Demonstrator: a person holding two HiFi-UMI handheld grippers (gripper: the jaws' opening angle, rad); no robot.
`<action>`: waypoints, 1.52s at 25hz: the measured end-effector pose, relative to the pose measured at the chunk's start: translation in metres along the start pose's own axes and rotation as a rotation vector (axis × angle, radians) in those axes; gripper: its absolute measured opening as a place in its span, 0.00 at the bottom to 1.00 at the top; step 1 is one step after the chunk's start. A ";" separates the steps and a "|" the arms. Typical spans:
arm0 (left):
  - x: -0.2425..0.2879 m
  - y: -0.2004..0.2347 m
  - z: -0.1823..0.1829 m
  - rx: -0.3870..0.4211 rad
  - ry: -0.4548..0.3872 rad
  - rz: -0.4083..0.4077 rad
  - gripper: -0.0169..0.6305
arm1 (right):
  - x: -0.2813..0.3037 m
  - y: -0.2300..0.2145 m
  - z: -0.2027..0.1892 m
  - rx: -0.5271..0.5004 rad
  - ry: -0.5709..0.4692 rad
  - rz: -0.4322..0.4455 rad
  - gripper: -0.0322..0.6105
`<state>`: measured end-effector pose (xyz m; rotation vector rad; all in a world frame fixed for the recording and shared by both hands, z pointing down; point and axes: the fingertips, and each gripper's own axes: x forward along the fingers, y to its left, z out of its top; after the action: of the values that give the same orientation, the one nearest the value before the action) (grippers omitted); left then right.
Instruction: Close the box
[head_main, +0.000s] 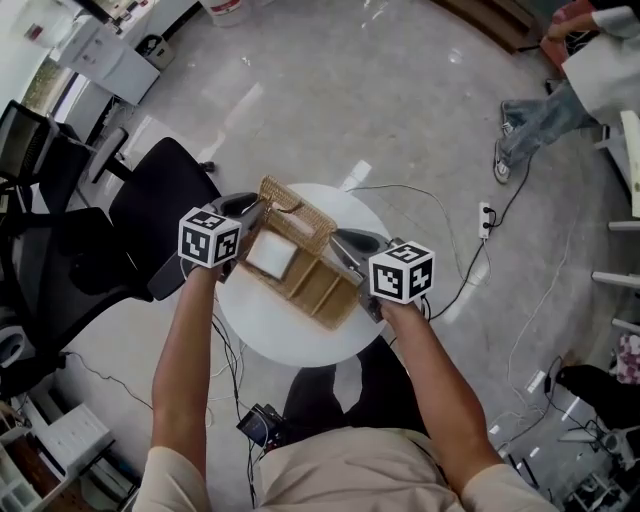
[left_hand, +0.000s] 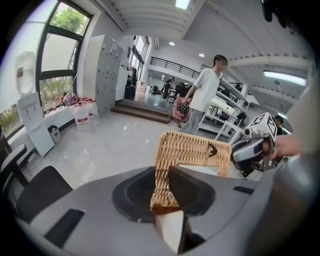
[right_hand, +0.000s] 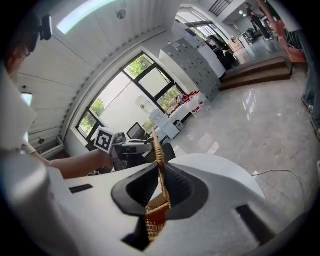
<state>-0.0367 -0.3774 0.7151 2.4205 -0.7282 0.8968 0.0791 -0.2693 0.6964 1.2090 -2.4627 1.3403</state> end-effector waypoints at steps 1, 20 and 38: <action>-0.004 -0.001 -0.001 -0.001 -0.003 -0.001 0.14 | 0.001 0.006 -0.001 -0.021 0.011 0.000 0.09; -0.070 -0.004 -0.035 -0.039 -0.032 0.012 0.13 | 0.012 0.077 -0.034 -0.343 0.186 -0.041 0.12; -0.104 -0.028 -0.070 -0.065 -0.019 -0.010 0.13 | 0.022 0.105 -0.075 -0.531 0.332 -0.092 0.15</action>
<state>-0.1189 -0.2832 0.6842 2.3764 -0.7395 0.8345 -0.0278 -0.1948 0.6807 0.8749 -2.2738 0.7150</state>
